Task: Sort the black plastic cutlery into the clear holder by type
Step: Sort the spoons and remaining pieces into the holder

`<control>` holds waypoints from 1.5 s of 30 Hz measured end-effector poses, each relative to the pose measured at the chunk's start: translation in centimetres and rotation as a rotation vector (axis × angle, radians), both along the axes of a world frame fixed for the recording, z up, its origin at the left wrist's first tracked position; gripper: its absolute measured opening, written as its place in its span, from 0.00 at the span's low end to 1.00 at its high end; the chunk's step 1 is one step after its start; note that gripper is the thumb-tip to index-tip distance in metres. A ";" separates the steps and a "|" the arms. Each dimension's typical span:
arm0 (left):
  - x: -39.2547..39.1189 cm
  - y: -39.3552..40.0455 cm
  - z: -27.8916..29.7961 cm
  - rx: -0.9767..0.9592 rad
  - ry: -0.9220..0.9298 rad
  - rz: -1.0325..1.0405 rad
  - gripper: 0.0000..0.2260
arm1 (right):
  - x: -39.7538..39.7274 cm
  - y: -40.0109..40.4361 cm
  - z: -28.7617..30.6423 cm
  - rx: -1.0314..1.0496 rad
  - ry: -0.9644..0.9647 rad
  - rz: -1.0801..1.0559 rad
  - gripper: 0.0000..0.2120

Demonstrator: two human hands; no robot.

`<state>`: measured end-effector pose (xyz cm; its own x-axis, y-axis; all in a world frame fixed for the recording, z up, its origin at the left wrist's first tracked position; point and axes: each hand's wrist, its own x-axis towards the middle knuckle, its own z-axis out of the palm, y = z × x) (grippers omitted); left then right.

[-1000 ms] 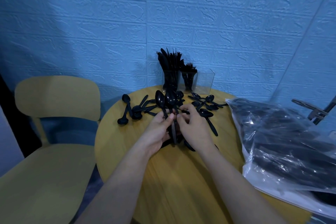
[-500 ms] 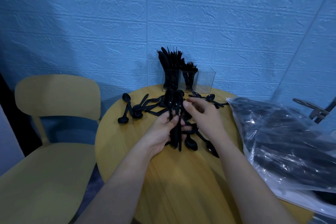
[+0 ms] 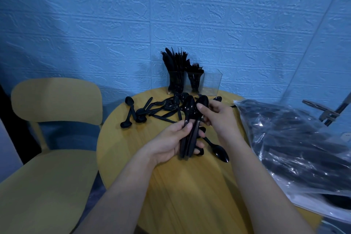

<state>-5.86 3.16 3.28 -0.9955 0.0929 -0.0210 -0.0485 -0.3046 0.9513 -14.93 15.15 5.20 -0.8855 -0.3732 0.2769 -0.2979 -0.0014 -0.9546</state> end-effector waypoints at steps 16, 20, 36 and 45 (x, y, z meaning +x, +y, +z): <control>-0.7 -1.3 -0.6 0.111 -0.107 0.230 0.09 | -1.4 1.4 0.1 0.568 0.267 -0.111 0.08; -0.8 -2.0 -0.7 0.210 -0.103 0.395 0.10 | -1.7 2.3 -0.6 0.882 0.255 -0.001 0.09; -0.6 -1.9 -0.6 0.137 -0.104 0.431 0.11 | -2.0 2.1 -0.6 0.383 0.093 -0.307 0.02; -0.7 -1.9 -0.7 0.109 -0.100 0.398 0.11 | -1.9 2.7 0.5 -0.067 0.272 -0.434 0.05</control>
